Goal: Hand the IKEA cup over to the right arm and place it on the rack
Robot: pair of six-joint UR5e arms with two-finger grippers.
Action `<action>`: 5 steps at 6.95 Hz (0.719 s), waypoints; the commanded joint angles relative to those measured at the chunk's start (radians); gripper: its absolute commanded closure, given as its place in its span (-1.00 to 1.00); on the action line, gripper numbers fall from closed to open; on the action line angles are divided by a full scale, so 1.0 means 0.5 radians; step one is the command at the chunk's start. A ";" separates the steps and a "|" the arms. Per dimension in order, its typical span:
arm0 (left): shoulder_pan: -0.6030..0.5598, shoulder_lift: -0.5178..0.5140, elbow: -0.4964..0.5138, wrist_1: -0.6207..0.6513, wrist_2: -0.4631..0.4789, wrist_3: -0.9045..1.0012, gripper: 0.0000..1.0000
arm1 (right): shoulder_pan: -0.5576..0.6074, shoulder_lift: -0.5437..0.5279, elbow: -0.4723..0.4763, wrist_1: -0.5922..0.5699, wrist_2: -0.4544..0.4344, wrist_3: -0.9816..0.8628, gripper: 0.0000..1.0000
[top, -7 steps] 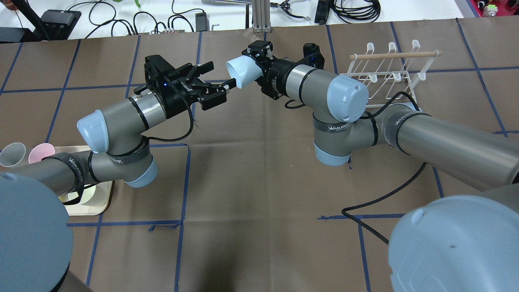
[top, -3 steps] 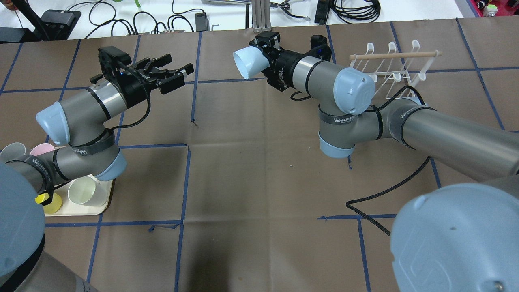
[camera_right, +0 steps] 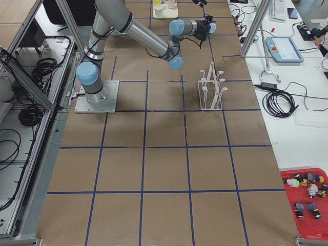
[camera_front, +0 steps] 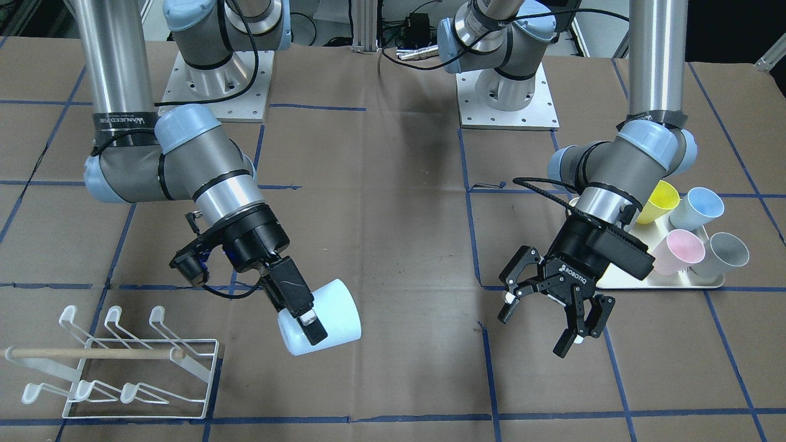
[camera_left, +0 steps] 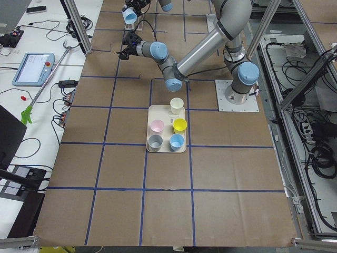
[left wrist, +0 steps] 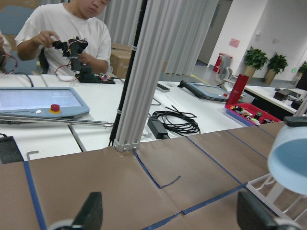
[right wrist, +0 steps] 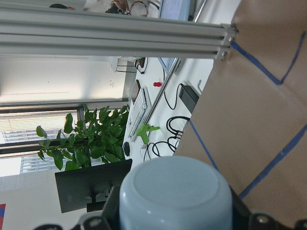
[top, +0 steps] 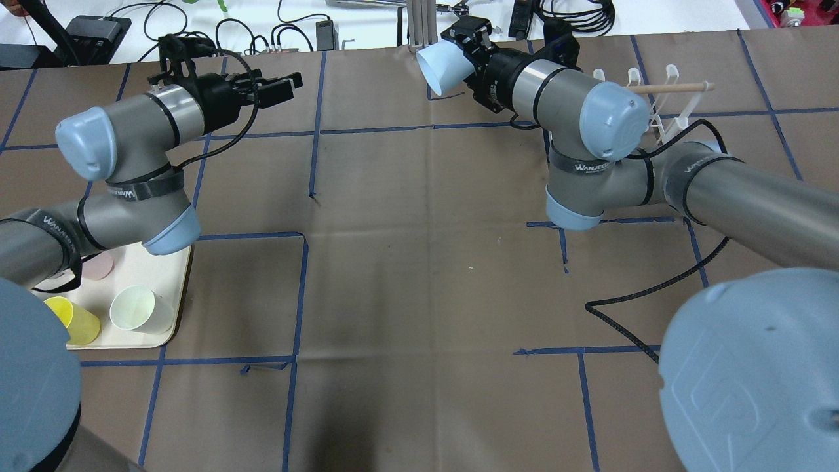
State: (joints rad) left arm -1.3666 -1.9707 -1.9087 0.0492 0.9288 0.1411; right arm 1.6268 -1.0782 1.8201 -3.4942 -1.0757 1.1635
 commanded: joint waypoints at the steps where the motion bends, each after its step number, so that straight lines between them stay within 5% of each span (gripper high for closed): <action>1: -0.251 0.106 0.340 -0.855 0.658 0.000 -0.98 | -0.163 -0.028 -0.008 -0.043 -0.005 -0.902 0.66; 2: -0.307 0.170 0.475 -1.327 0.953 -0.015 -0.98 | -0.210 -0.040 -0.005 -0.098 -0.014 -1.368 0.67; 5: -0.329 0.440 0.746 -2.611 1.155 -0.218 -0.98 | -0.412 -0.022 -0.014 -0.108 -0.018 -2.468 0.67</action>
State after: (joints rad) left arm -1.5258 -1.8068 -1.5800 -1.0337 1.4800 0.0615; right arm 1.4637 -1.0951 1.8145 -3.5453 -1.0852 0.1213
